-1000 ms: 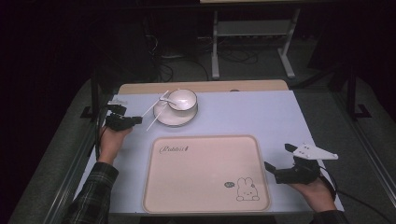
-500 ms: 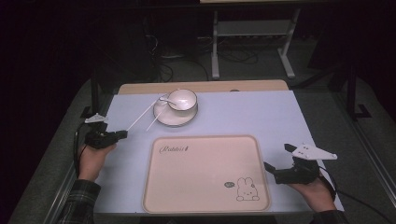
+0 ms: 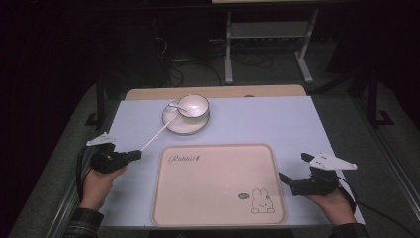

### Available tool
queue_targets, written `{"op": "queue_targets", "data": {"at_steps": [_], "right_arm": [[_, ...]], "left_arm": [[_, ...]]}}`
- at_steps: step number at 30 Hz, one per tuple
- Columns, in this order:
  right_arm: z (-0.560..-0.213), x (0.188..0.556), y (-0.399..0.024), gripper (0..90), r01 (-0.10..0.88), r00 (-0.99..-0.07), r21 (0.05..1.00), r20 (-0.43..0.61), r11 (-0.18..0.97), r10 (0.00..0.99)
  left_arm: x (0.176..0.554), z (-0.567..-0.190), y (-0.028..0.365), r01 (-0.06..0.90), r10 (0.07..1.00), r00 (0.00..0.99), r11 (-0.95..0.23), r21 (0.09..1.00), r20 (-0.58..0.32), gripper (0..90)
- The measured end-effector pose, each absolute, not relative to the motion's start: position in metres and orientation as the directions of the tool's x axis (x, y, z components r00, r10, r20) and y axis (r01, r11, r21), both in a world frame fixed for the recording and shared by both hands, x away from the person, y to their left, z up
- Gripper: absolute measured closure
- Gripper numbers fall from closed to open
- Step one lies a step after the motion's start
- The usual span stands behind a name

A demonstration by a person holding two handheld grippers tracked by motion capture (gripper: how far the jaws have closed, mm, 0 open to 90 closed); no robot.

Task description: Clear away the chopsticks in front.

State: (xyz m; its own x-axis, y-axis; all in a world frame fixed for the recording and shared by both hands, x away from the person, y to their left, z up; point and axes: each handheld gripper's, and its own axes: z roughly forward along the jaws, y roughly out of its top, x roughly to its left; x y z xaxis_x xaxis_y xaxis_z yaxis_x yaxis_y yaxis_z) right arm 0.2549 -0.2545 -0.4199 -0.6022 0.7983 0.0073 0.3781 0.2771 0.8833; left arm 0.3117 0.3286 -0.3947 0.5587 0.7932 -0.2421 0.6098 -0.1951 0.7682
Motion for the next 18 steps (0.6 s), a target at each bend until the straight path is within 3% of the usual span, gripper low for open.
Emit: {"op": "queue_targets", "data": {"at_steps": [18], "right_arm": [[-0.42, 0.255, -0.254, 0.0, 0.378, -0.6, 0.882, 0.002, 0.281, 0.8]], "left_arm": [[0.289, -0.402, 0.252, 0.564, 0.659, 0.713, -0.335, 0.755, -0.239, 85.9]]}}
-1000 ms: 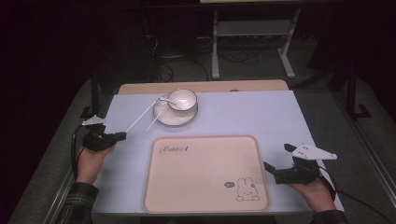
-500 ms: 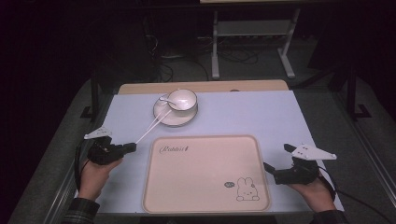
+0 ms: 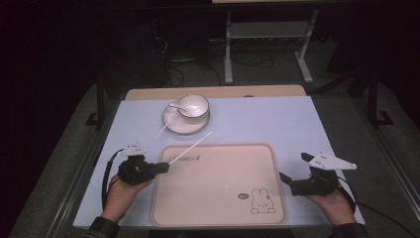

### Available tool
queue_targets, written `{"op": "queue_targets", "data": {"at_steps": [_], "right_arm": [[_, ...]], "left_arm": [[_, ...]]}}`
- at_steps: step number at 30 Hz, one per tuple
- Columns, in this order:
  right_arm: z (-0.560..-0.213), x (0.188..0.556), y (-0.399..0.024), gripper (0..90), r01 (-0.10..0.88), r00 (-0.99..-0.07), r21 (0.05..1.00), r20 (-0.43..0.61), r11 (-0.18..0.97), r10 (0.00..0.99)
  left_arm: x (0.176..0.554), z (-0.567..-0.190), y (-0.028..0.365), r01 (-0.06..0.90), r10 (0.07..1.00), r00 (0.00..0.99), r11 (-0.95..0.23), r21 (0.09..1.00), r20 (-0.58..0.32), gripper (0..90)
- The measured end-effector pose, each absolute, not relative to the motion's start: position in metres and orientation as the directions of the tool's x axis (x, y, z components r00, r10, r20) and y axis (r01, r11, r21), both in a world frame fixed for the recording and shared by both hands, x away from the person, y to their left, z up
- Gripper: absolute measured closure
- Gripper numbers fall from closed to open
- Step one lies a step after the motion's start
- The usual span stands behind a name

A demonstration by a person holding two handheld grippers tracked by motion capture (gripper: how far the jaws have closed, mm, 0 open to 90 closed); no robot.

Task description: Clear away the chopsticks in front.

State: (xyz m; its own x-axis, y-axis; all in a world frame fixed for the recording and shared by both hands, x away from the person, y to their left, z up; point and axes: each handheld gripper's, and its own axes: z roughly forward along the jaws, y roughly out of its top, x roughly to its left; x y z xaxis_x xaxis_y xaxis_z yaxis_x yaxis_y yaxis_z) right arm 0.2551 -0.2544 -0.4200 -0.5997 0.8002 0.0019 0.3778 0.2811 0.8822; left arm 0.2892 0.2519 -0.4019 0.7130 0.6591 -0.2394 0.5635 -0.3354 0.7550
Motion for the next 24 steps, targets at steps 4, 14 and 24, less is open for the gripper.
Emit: {"op": "queue_targets", "data": {"at_steps": [4, 14, 24], "right_arm": [[-0.42, 0.255, -0.254, 0.0, 0.378, -0.6, 0.882, 0.001, 0.282, 0.8], [-0.42, 0.255, -0.253, 0.0, 0.376, -0.603, 0.881, -0.003, 0.288, 0.798], [-0.42, 0.255, -0.253, 0.0, 0.376, -0.603, 0.881, -0.003, 0.288, 0.797]], "left_arm": [[0.29, -0.411, 0.24, 0.571, 0.654, 0.724, -0.387, 0.724, -0.221, 85.9], [0.292, -0.425, 0.228, 0.576, 0.653, 0.734, -0.454, 0.68, -0.186, 85.4], [0.295, -0.436, 0.225, 0.601, 0.661, 0.731, -0.504, 0.62, -0.171, 82.7]]}}
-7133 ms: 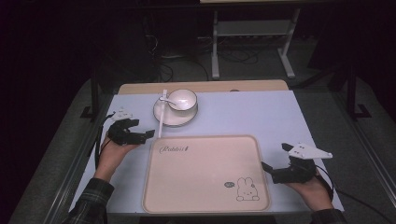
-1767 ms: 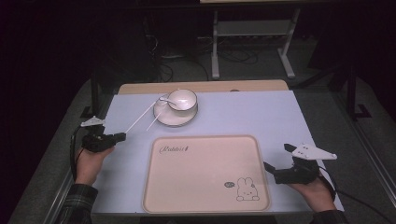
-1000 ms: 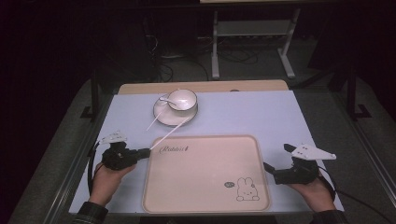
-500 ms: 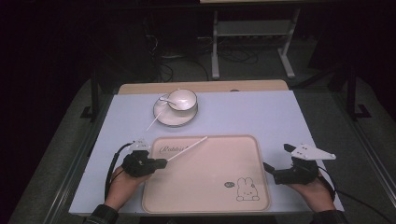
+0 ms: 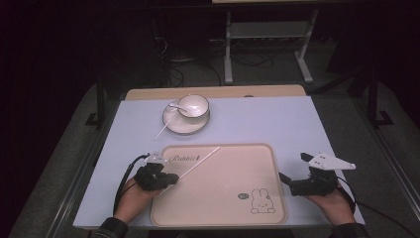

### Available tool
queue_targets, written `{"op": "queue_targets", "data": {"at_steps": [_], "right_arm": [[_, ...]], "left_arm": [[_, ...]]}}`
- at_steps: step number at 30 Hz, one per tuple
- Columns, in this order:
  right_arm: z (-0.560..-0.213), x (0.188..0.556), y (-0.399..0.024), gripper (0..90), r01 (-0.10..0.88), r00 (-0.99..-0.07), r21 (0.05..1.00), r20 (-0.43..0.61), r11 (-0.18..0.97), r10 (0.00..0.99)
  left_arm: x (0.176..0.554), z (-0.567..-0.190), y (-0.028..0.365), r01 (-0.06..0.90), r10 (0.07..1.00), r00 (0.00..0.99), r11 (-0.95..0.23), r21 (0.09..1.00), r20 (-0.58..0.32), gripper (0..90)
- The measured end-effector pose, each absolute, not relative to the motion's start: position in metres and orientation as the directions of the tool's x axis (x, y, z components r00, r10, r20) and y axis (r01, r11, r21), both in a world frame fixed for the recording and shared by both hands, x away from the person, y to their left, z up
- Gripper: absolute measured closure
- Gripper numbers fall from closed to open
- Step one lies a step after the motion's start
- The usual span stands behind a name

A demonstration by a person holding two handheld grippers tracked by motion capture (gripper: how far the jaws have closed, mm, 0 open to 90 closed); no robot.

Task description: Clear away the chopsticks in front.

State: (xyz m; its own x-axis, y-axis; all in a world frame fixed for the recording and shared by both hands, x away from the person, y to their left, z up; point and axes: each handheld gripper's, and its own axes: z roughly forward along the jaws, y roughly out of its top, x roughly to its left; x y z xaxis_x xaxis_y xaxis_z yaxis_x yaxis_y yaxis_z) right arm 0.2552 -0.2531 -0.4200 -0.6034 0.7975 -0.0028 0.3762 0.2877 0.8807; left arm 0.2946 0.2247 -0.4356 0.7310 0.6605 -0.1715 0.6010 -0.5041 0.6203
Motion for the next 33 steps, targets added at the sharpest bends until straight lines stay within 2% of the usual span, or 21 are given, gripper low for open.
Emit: {"op": "queue_targets", "data": {"at_steps": [7, 9, 11, 14, 17, 18, 21, 33], "right_arm": [[-0.42, 0.255, -0.253, 0.0, 0.376, -0.604, 0.881, -0.003, 0.288, 0.797], [-0.42, 0.255, -0.253, 0.0, 0.375, -0.604, 0.881, -0.004, 0.288, 0.797], [-0.42, 0.255, -0.253, 0.0, 0.376, -0.604, 0.881, -0.004, 0.289, 0.797], [-0.42, 0.255, -0.253, 0.0, 0.376, -0.603, 0.881, -0.003, 0.287, 0.798], [-0.42, 0.255, -0.253, 0.0, 0.376, -0.603, 0.881, -0.002, 0.286, 0.798], [-0.419, 0.255, -0.253, 0.0, 0.375, -0.604, 0.882, -0.002, 0.286, 0.797], [-0.419, 0.255, -0.253, 0.0, 0.374, -0.603, 0.883, -0.001, 0.284, 0.798], [-0.42, 0.255, -0.254, 0.0, 0.38, -0.599, 0.883, 0.008, 0.275, 0.8]], "left_arm": [[0.295, -0.436, 0.225, 0.603, 0.662, 0.73, -0.508, 0.615, -0.169, 80.9], [0.295, -0.433, 0.226, 0.601, 0.661, 0.73, -0.502, 0.622, -0.173, 77.6], [0.298, -0.427, 0.229, 0.605, 0.669, 0.721, -0.482, 0.634, -0.181, 68.6], [0.307, -0.421, 0.233, 0.607, 0.67, 0.718, -0.47, 0.641, -0.188, 45.8], [0.317, -0.415, 0.236, 0.612, 0.689, 0.702, -0.455, 0.647, -0.18, 28.4], [0.321, -0.412, 0.237, 0.612, 0.695, 0.698, -0.453, 0.649, -0.173, 23.6], [0.333, -0.406, 0.24, 0.611, 0.705, 0.69, -0.448, 0.653, -0.163, 16.6], [0.395, -0.386, 0.24, 0.573, 0.73, 0.677, -0.444, 0.688, -0.092, 13.4]]}}
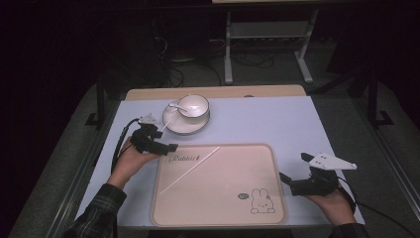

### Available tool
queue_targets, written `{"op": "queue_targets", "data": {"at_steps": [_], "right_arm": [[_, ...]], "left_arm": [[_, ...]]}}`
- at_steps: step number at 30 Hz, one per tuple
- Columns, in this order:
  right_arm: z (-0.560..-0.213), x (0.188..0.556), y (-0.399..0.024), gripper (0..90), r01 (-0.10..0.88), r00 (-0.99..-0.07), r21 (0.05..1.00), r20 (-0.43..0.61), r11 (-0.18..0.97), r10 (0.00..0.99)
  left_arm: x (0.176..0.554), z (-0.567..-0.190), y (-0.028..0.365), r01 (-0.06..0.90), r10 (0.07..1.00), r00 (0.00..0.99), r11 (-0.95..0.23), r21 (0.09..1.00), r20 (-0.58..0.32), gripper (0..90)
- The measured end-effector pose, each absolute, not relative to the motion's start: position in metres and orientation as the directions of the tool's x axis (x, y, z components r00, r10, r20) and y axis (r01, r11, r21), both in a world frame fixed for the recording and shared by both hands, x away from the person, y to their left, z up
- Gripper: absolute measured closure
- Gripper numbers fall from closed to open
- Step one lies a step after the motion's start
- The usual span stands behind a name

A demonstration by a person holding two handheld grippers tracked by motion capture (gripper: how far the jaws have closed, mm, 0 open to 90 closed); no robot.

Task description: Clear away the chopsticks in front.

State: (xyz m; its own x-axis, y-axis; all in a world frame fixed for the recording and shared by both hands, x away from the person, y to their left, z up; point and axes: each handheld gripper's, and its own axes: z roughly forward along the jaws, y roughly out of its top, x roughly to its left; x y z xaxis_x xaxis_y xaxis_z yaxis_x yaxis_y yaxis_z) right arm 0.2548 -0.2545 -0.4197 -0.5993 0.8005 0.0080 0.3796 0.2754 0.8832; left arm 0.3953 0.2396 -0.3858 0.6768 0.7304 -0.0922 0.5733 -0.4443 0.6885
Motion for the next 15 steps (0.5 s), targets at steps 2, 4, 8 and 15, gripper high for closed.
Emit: {"op": "queue_targets", "data": {"at_steps": [2, 4, 8, 15], "right_arm": [[-0.42, 0.255, -0.255, 0.0, 0.379, -0.6, 0.884, 0.01, 0.273, 0.8], [-0.42, 0.255, -0.255, 0.0, 0.381, -0.6, 0.883, 0.011, 0.273, 0.8], [-0.42, 0.255, -0.256, 0.0, 0.383, -0.6, 0.883, 0.015, 0.271, 0.8], [-0.42, 0.254, -0.257, 0.0, 0.381, -0.602, 0.885, 0.017, 0.269, 0.798]], "left_arm": [[0.408, -0.384, 0.24, 0.574, 0.741, 0.666, -0.435, 0.694, -0.086, 13.5], [0.421, -0.384, 0.241, 0.576, 0.749, 0.658, -0.434, 0.693, -0.078, 13.7], [0.446, -0.386, 0.243, 0.584, 0.772, 0.632, -0.421, 0.694, -0.064, 18.5], [0.479, -0.396, 0.249, 0.58, 0.8, 0.599, -0.389, 0.716, -0.051, 38.8]]}}
